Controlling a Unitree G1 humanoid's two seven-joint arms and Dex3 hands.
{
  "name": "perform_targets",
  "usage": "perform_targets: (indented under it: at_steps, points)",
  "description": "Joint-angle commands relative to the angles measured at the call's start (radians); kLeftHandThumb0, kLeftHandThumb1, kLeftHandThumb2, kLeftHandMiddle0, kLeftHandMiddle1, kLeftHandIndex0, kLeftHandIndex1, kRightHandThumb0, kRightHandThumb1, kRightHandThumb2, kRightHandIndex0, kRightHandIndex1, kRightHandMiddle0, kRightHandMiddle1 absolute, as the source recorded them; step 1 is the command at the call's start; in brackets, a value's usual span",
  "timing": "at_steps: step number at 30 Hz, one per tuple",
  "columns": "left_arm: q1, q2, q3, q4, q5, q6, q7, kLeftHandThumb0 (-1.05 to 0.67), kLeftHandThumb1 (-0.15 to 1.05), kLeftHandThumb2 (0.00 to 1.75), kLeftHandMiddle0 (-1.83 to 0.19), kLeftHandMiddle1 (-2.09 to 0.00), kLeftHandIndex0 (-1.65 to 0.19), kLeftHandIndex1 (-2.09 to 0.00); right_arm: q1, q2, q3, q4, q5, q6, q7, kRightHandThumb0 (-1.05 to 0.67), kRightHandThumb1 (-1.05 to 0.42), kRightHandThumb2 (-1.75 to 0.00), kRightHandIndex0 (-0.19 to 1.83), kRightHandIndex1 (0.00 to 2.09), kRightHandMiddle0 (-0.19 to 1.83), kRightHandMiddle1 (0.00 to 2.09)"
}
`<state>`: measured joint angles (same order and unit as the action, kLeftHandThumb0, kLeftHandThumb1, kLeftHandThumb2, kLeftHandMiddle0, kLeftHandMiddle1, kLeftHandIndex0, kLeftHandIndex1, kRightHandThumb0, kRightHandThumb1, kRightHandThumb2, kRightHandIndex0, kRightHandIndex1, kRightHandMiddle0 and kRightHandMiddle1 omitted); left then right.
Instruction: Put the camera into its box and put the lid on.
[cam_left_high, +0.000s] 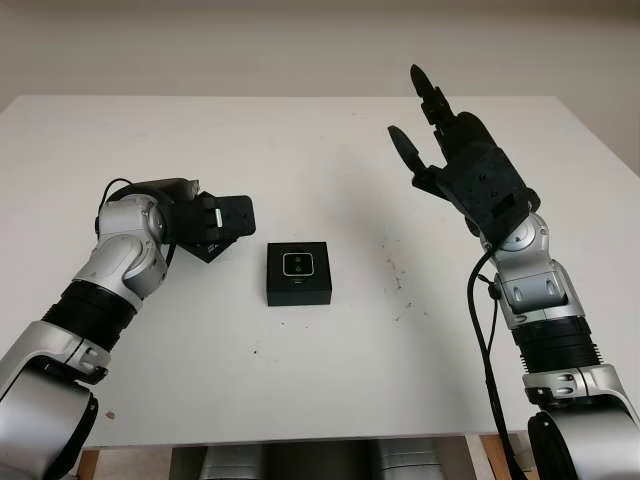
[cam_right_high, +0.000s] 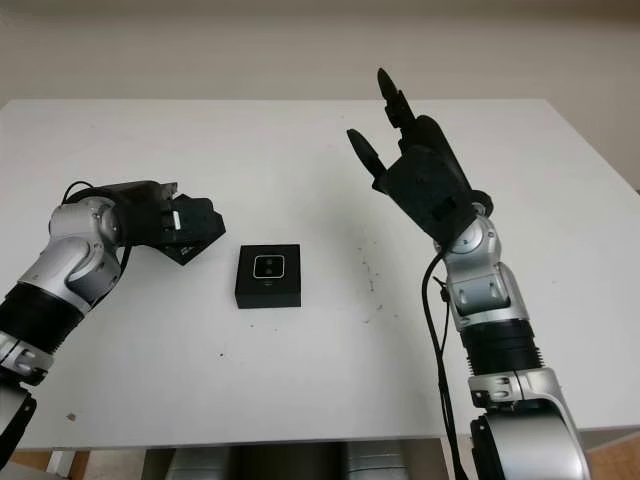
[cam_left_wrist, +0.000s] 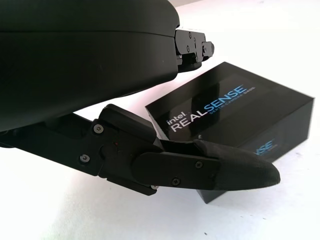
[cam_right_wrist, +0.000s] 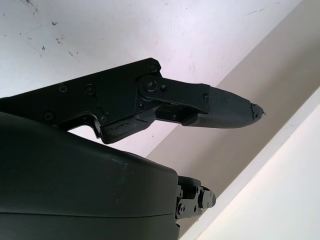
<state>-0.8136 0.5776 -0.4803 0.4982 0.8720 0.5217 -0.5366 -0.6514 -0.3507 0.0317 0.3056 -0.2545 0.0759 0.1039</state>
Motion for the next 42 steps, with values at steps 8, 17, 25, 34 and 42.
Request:
perform_targets:
  at_steps: [8,17,25,34,42]
  points:
    - [-0.04,-0.047,-0.025,0.081,0.041,0.022,0.072,-1.0,1.05,0.28,0.19,-0.99,-0.06,-0.21,0.001,0.0,-0.002,-0.019,0.001,-0.015,-0.015,-0.8,-1.05,-0.59,-0.01,0.07,-0.01,0.07]
    - [-0.027,-0.072,-0.033,0.093,0.054,0.046,0.101,-1.0,1.05,0.24,0.19,-1.06,0.1,-0.58,0.003,0.002,-0.003,-0.019,0.003,-0.014,-0.021,-0.79,-1.05,-0.59,0.0,0.07,0.0,0.07]
    - [-0.009,-0.089,0.008,0.076,0.006,0.056,0.133,-0.81,1.02,0.08,-0.05,-0.63,-0.08,-0.25,0.005,-0.003,-0.003,-0.018,0.003,-0.018,-0.018,-0.79,-1.05,-0.59,0.0,0.06,0.0,0.07]
    - [0.053,-0.088,0.012,0.047,0.009,-0.001,0.329,-0.23,0.95,0.05,-0.15,-1.59,-0.36,-0.53,0.011,-0.005,-0.004,-0.024,-0.001,-0.025,-0.022,-0.79,-1.05,-0.59,0.01,0.06,0.01,0.07]
    - [0.079,-0.068,0.023,0.025,0.005,-0.059,0.389,-0.19,0.97,0.05,-0.12,-1.67,-0.17,-0.93,0.019,0.002,-0.006,-0.037,0.007,-0.013,-0.019,-0.78,-1.05,-0.59,0.02,0.07,0.02,0.07]
